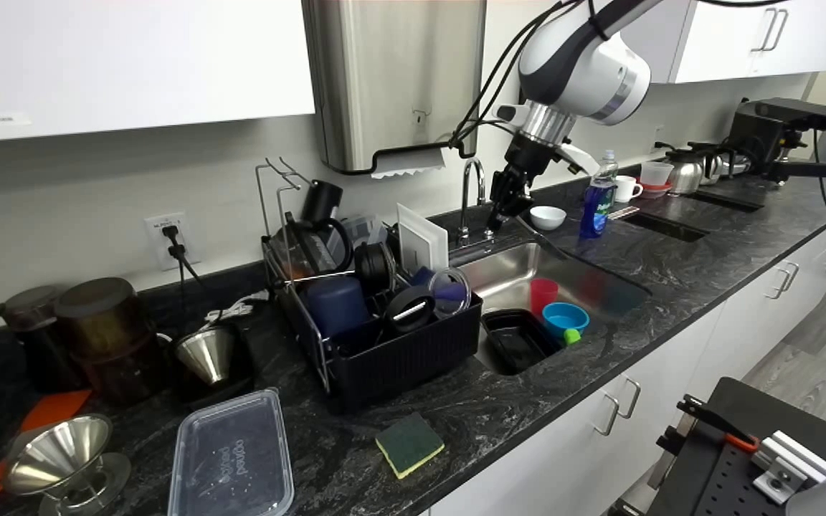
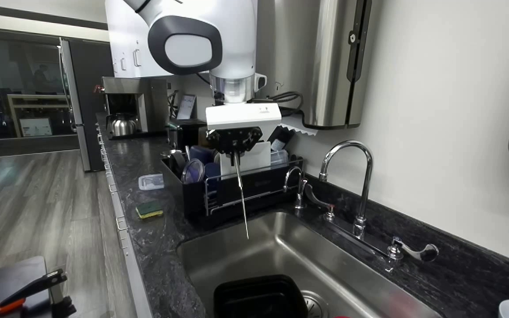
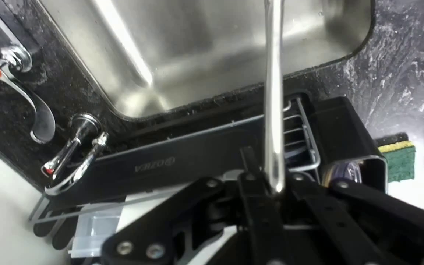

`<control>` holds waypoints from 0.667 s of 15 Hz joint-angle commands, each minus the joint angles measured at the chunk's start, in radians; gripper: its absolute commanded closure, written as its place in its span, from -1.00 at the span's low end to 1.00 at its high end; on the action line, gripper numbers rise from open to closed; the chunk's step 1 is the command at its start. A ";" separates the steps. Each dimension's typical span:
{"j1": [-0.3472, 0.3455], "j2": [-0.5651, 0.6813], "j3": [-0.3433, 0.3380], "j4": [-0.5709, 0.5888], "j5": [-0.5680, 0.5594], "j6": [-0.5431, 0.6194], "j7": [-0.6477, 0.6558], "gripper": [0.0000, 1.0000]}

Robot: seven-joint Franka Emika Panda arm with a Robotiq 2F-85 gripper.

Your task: Pick up the butter knife from the dish drainer and put it inside the sink

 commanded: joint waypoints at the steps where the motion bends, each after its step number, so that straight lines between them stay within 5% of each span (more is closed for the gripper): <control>1: -0.026 0.063 0.017 0.021 -0.004 0.047 -0.009 0.95; 10: -0.098 0.185 0.040 0.061 0.032 0.069 -0.078 0.95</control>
